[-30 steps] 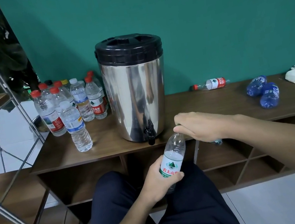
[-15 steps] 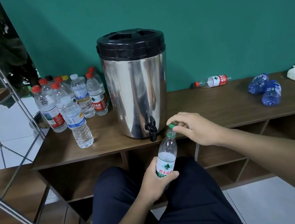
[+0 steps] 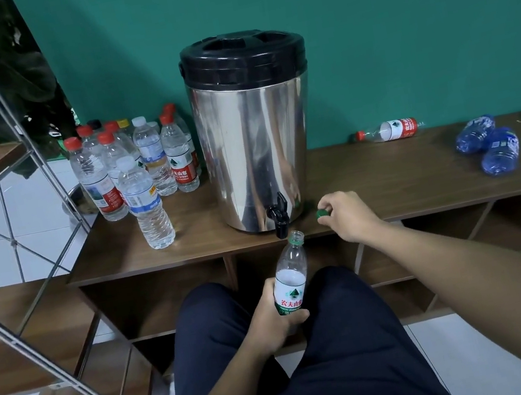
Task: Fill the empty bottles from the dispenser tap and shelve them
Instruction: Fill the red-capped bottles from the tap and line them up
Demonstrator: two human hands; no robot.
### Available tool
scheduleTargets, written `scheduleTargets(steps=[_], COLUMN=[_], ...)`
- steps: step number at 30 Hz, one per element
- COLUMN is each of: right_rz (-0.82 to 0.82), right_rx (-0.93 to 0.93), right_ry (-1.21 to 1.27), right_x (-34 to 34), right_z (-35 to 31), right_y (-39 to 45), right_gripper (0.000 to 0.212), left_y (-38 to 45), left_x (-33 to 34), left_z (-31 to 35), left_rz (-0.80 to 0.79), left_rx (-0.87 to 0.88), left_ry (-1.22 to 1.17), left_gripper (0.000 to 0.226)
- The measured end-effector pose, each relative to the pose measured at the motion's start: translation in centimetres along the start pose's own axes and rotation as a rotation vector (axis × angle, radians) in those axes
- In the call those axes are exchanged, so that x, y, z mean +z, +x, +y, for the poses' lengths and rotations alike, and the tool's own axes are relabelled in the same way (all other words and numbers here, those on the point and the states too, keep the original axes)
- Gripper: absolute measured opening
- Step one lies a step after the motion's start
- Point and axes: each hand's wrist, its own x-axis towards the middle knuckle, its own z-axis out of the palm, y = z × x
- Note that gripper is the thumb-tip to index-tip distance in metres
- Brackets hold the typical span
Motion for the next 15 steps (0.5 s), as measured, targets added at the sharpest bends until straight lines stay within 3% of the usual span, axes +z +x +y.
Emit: scheduleTargets(steps=[7,12,15], right_rz=[0.037,0.172,0.182], right_rx=[-0.003,-0.118,-0.164], right_ry=[0.02,0.145,0.318], right_x=[1.0,-0.2,-1.4], right_z=[0.6,-1.5,-4.8], right_y=[-0.1,-1.7,-3.4], right_gripper=[0.04,0.012,0.024], left_y=[0.5,0.8,0.8], left_x=[-0.8,-1.2,-1.1], left_z=[-1.4,-1.4,-1.3], left_rz=[0.014,0.068,0.092], left_rx=[-0.037,-0.086,-0.092], left_ry=[0.045,0.002,-0.027], left_gripper=[0.063,0.065,0.065])
